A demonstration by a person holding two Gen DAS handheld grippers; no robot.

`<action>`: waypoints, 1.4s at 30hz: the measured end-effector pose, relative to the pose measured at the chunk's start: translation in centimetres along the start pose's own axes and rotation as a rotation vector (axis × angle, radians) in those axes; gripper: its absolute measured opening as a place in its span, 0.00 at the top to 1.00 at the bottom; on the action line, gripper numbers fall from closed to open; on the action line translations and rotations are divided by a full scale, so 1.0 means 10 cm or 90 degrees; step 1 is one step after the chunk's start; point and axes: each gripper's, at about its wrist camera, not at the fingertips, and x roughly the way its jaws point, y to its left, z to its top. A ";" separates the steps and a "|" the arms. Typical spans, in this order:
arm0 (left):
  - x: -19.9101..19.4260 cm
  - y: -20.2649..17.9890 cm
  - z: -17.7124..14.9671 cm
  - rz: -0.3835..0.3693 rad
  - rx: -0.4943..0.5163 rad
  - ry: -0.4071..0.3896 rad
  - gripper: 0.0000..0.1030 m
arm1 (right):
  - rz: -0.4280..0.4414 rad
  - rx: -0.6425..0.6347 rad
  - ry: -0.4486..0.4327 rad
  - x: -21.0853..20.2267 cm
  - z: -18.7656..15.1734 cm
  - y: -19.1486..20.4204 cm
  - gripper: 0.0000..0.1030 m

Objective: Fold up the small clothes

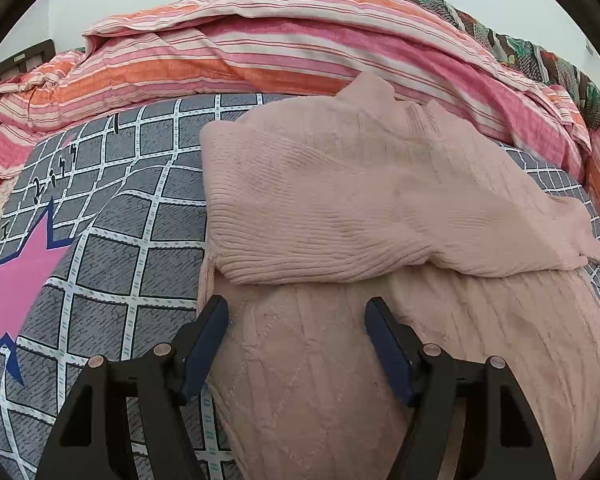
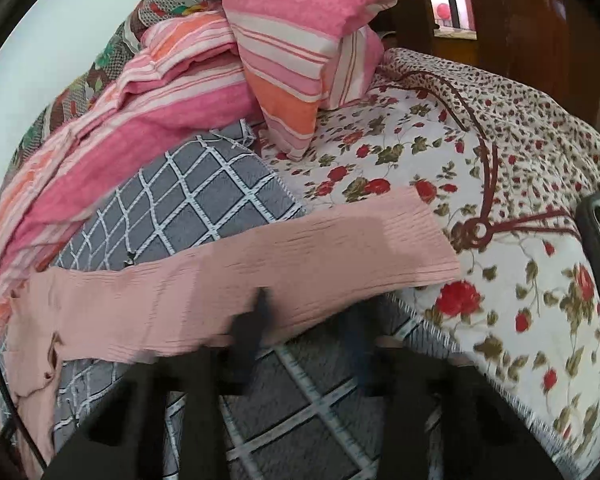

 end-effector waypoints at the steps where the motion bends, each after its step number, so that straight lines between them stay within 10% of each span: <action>1: 0.00 0.00 0.00 0.000 0.000 0.000 0.32 | 0.007 0.002 0.000 0.01 0.01 -0.01 0.88; 12: -0.04 0.05 0.03 -0.028 -0.023 -0.004 0.33 | 0.026 -0.051 -0.132 -0.74 0.07 0.50 0.94; 22: -0.36 0.51 -0.07 -0.084 -0.171 -0.039 0.29 | 0.048 -0.247 -0.233 -1.73 -0.13 2.12 0.94; 33: -0.85 1.15 -0.47 -0.025 -0.173 -0.030 0.29 | 0.258 -0.360 -0.151 -1.45 -1.00 4.42 0.94; 42: -1.20 1.44 -0.83 0.033 -0.150 -0.014 0.29 | 0.305 -0.419 -0.050 -0.65 -1.85 5.25 0.90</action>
